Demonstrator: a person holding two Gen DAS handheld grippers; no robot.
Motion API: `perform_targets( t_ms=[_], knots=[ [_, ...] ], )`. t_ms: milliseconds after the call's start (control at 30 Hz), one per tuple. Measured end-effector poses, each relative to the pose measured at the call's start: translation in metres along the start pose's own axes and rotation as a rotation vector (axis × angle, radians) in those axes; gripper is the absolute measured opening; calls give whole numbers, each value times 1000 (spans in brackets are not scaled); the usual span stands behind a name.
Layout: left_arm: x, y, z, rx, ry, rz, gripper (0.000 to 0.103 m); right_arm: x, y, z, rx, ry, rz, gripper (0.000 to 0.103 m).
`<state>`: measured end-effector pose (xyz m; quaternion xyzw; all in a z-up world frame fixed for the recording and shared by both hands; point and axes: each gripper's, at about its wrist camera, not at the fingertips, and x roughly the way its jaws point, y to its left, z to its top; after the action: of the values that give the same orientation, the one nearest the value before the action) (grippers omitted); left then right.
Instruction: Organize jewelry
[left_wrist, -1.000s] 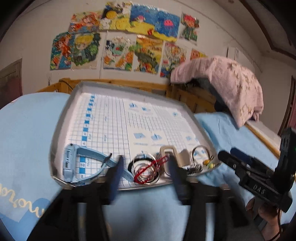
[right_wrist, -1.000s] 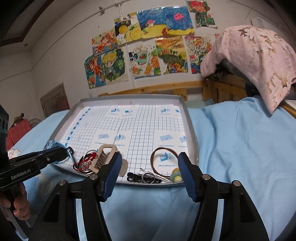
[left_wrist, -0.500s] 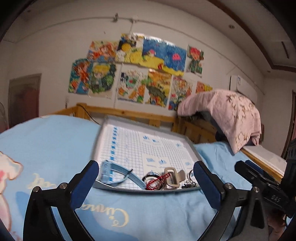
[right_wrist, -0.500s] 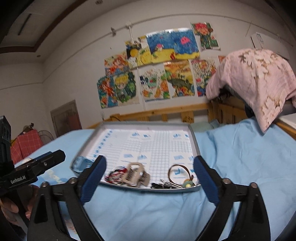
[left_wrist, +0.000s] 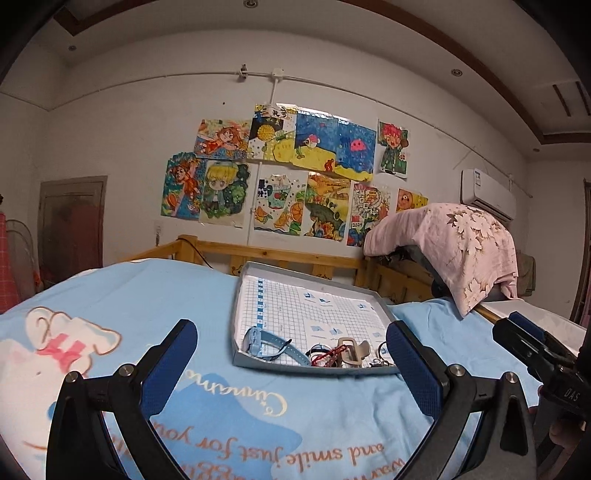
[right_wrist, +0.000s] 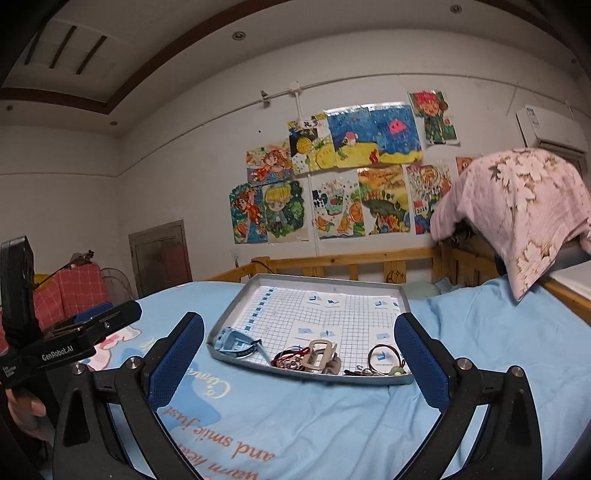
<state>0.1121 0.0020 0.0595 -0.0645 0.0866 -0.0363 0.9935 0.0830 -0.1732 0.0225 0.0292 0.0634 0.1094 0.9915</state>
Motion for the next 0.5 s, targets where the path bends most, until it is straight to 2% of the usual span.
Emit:
perform_targets(
  t_ms=[267, 500],
  knots=[
    [-35, -1, -13, 7, 11, 50, 103, -35, 13, -9, -43, 16, -9, 101],
    [-50, 0, -33, 36, 14, 106, 103, -56, 20, -26, -86, 43, -80, 101]
  ],
)
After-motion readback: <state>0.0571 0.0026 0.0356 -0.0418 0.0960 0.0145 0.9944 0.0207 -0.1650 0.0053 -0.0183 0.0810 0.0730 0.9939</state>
